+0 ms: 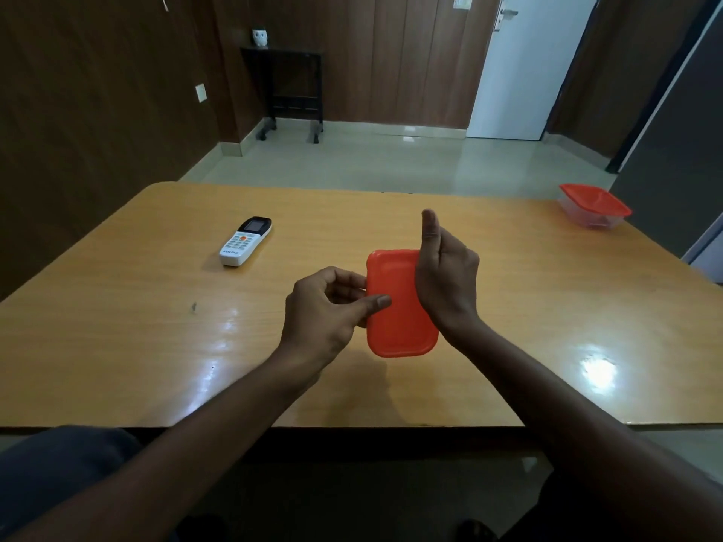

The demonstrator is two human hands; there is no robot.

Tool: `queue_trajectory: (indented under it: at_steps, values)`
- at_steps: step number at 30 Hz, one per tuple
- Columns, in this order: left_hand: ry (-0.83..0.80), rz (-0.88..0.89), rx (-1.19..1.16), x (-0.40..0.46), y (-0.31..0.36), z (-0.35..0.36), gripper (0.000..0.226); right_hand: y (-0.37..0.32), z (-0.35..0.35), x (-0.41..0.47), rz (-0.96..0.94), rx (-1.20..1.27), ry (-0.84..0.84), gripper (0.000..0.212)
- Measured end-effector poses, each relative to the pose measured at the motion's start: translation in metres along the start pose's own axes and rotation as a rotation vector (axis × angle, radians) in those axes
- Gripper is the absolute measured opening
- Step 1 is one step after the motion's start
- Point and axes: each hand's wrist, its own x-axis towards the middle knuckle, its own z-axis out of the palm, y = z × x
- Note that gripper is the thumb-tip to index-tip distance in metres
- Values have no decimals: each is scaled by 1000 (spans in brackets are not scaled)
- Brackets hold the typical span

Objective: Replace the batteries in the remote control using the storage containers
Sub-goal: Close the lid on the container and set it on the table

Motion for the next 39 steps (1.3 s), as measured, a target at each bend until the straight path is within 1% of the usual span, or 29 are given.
queue_trajectory:
  at_steps: [3,6,8,10,12,13,14,16,17,18,21,24,25,28,29,31,34,36,38,39]
  values:
    - [56,-15,-40,6,3,-2,29,-1,-2,-6,72,41,-56,52]
    - [139,-107,-202,14,5,-10,29,1,2,-20,59,-9,-163,49]
    - [147,-189,-335,17,5,-18,30,1,8,-31,95,-21,-240,50]
    - [134,-282,-429,18,1,-23,30,-2,12,-36,231,56,-339,54]
    - [118,-350,-456,17,-3,-25,33,-5,12,-36,383,201,-448,59]
    - [105,-370,-452,17,-6,-26,40,-6,13,-36,413,252,-486,59]
    - [86,-387,-445,16,-9,-27,52,-7,14,-37,411,273,-512,58]
    - [27,-418,-453,14,-12,-30,79,-11,19,-41,358,261,-533,53]
    - [7,-410,-453,14,-14,-34,87,-14,23,-42,326,243,-531,49]
    - [5,-395,-433,14,-13,-38,89,-17,27,-44,298,233,-528,46]
    - [46,-376,-367,18,-11,-56,83,-28,41,-51,250,241,-523,40]
    - [53,-431,-330,19,-14,-71,86,-32,53,-59,269,220,-555,42]
    - [53,-452,-318,17,-15,-79,80,-35,59,-62,276,209,-590,43]
    - [78,-509,-247,15,-17,-113,44,-48,76,-69,279,183,-729,39]
    - [98,-512,-197,15,-16,-126,33,-53,83,-70,276,161,-761,36]
    - [132,-511,-69,15,-12,-155,23,-65,100,-73,296,157,-786,28]
    - [154,-517,115,17,-4,-200,22,-88,133,-82,399,248,-793,17]
    - [169,-506,265,18,-1,-228,24,-106,160,-94,481,286,-814,14]
    - [227,-480,426,18,-4,-255,25,-122,185,-107,536,319,-820,13]
    - [251,-482,468,17,-5,-268,24,-130,196,-112,549,338,-818,13]
